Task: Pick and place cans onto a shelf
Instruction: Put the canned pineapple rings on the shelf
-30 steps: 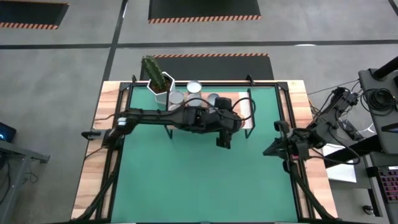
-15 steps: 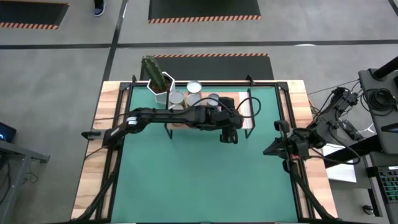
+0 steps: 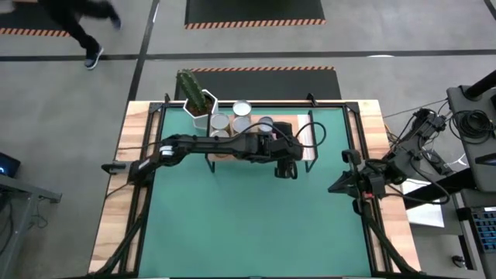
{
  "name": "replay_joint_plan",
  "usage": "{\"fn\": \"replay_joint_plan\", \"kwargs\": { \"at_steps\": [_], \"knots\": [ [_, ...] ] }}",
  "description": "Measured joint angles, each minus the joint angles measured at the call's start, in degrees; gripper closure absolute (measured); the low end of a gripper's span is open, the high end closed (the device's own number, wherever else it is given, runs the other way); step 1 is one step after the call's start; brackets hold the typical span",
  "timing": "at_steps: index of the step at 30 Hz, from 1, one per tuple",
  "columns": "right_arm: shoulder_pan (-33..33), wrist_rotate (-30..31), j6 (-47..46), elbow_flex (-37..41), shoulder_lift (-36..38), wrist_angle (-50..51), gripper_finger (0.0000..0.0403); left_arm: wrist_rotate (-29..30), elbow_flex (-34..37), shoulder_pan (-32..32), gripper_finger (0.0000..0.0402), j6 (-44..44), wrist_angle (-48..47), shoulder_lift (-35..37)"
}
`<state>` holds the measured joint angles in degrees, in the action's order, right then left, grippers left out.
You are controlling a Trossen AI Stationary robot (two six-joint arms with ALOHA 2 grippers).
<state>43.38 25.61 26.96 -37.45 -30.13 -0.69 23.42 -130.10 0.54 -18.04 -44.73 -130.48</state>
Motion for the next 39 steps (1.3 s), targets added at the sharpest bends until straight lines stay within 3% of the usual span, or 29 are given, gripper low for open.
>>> {"fn": "replay_joint_plan", "kwargs": {
  "at_steps": [8,19,26,32,39],
  "knots": [
    [0.0,0.0,0.0,0.0,0.0,0.0,0.0394,-0.1,0.1,-0.8,0.0118,0.5,0.2,0.0],
    [0.0,0.0,0.0,0.0,0.0,0.1,0.0394,-0.9,0.1,-1.1,0.0068,0.6,0.6,0.0],
    [0.0,0.1,0.0,0.0,0.0,0.3,0.0394,-0.9,-0.4,-1.2,0.0059,-1.0,1.2,0.0],
    [0.0,6.4,-1.0,0.0,0.0,0.5,0.0394,-0.9,-4.7,0.7,0.0059,-0.8,-3.3,0.1],
    [0.0,14.3,-3.4,0.0,0.0,0.8,0.0394,-0.4,-3.8,6.5,0.0077,0.1,-4.9,5.8]
  ]
}}
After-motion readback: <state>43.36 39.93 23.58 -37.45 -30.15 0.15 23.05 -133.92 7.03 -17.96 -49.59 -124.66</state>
